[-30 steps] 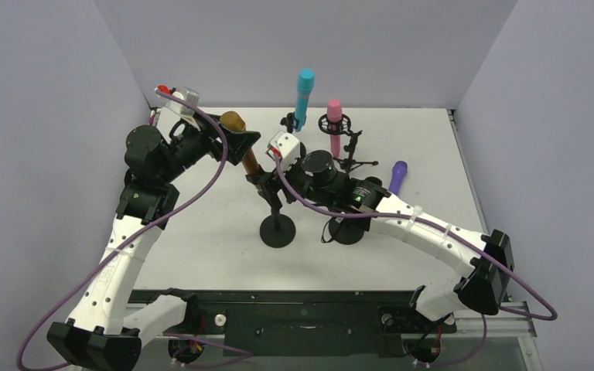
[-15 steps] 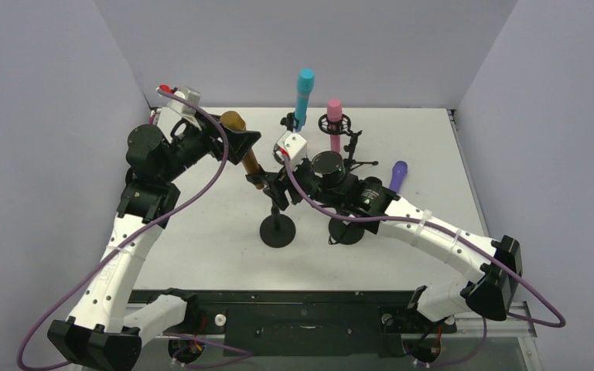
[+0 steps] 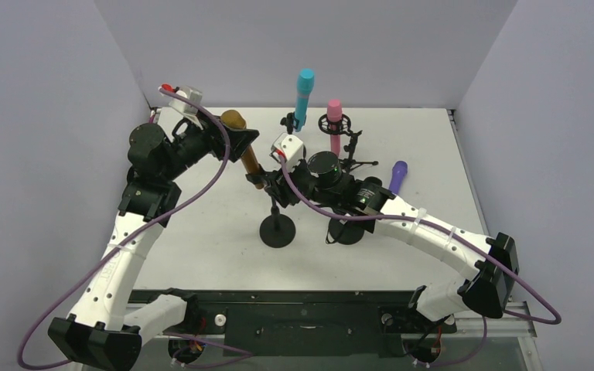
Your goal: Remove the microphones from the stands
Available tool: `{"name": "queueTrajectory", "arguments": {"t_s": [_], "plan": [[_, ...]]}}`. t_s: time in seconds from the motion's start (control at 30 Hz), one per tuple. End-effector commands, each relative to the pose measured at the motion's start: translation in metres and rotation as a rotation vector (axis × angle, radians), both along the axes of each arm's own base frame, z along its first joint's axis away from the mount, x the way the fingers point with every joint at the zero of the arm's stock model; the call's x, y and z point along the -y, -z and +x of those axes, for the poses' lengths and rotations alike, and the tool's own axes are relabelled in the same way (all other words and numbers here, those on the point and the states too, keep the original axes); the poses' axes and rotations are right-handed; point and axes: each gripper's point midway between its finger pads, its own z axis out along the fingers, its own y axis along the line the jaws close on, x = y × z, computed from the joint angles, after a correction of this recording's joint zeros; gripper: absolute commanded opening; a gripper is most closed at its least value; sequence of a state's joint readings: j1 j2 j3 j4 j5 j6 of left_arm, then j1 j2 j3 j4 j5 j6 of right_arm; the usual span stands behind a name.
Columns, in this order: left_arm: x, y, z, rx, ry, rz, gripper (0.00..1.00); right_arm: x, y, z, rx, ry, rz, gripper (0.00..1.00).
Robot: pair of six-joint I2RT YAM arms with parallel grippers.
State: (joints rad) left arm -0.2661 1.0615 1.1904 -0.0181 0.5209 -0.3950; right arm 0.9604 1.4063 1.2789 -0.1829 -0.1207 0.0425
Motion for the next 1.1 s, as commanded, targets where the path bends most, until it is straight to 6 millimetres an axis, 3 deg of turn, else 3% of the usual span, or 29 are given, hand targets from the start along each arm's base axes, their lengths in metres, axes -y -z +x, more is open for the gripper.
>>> {"name": "queueTrajectory", "arguments": {"t_s": [0.0, 0.03, 0.17, 0.2, 0.27, 0.4, 0.5, 0.8, 0.9, 1.07], "plan": [[0.001, -0.029, -0.005, 0.081, 0.012, -0.013, 0.57, -0.008, -0.030, 0.008, 0.040, 0.003, 0.090, 0.39], [0.002, -0.029, -0.005, 0.080, 0.011, -0.014, 0.53, -0.008, -0.031, 0.008, 0.040, 0.004, 0.091, 0.39], [0.001, -0.028, -0.004, 0.082, 0.007, -0.010, 0.22, -0.009, -0.032, 0.009, 0.042, 0.004, 0.094, 0.38], [0.002, -0.028, -0.004, 0.080, 0.008, -0.008, 0.11, -0.009, -0.033, 0.009, 0.043, 0.004, 0.096, 0.40], [0.001, -0.027, -0.004, 0.081, 0.007, -0.006, 0.00, -0.010, -0.033, 0.009, 0.043, 0.003, 0.095, 0.47], [0.001, -0.029, -0.004, 0.088, 0.002, -0.003, 0.00, -0.008, -0.033, 0.011, 0.042, 0.012, 0.105, 0.55], [0.000, -0.029, -0.005, 0.095, 0.000, 0.002, 0.00, -0.010, -0.035, 0.012, 0.042, 0.009, 0.122, 0.51], [-0.001, -0.024, -0.005, 0.070, -0.009, 0.014, 0.00, -0.013, -0.029, 0.012, 0.027, 0.000, 0.112, 0.19], [-0.002, -0.023, -0.005, 0.070, -0.012, 0.016, 0.00, -0.013, -0.028, 0.012, 0.025, -0.001, 0.107, 0.01], [-0.001, -0.025, -0.005, 0.077, -0.007, 0.019, 0.00, -0.011, -0.024, 0.009, 0.023, -0.011, 0.091, 0.00]]}}
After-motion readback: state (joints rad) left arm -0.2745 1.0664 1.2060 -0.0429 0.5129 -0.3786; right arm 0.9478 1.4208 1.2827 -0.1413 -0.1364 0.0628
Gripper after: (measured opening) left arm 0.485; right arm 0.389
